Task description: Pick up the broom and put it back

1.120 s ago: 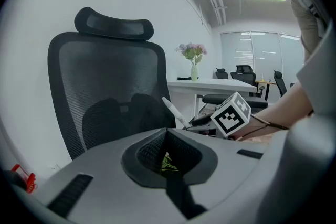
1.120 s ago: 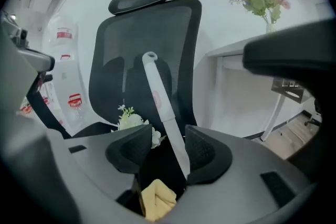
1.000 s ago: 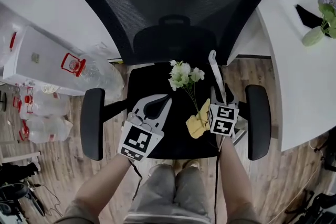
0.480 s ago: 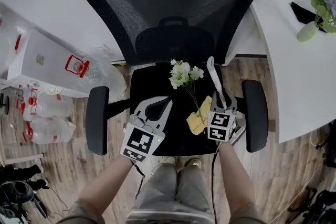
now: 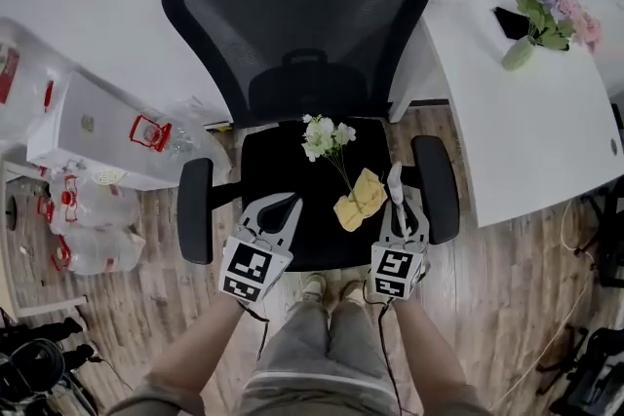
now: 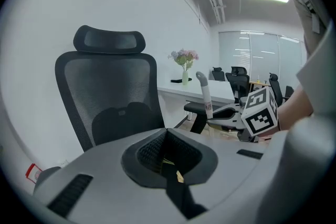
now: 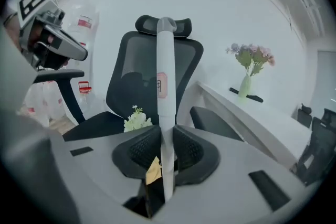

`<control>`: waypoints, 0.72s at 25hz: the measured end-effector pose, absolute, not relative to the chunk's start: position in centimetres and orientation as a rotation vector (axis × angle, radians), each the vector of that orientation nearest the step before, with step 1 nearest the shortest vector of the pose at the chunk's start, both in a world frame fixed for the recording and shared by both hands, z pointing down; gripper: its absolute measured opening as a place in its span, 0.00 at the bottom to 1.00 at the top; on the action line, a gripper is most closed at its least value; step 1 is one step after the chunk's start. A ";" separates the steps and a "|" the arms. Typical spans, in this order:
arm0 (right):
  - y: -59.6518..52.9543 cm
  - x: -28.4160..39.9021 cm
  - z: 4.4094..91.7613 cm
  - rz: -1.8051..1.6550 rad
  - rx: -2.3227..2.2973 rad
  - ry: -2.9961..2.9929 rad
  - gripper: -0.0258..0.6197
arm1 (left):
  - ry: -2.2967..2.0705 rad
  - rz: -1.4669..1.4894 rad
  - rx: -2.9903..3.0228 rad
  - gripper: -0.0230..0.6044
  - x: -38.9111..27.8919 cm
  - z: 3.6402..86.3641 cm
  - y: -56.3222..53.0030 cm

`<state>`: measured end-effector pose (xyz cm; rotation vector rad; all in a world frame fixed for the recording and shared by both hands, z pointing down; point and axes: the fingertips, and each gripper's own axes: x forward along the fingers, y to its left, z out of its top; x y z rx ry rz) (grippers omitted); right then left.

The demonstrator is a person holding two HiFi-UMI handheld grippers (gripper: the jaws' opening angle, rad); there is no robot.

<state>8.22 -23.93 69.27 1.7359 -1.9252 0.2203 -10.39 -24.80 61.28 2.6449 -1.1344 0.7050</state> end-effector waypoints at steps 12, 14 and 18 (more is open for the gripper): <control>-15.5 12.8 55.9 0.269 1.879 -1.999 0.19 | -1.120 0.602 2.605 0.06 -9.9 52.0 -21.1; -14.8 13.0 53.2 0.248 1.880 -2.029 0.19 | -1.115 0.580 2.634 0.06 -9.5 49.7 -21.0; -13.9 13.9 47.2 0.229 1.935 -2.073 0.19 | -1.105 0.546 2.715 0.06 -8.8 44.8 -20.5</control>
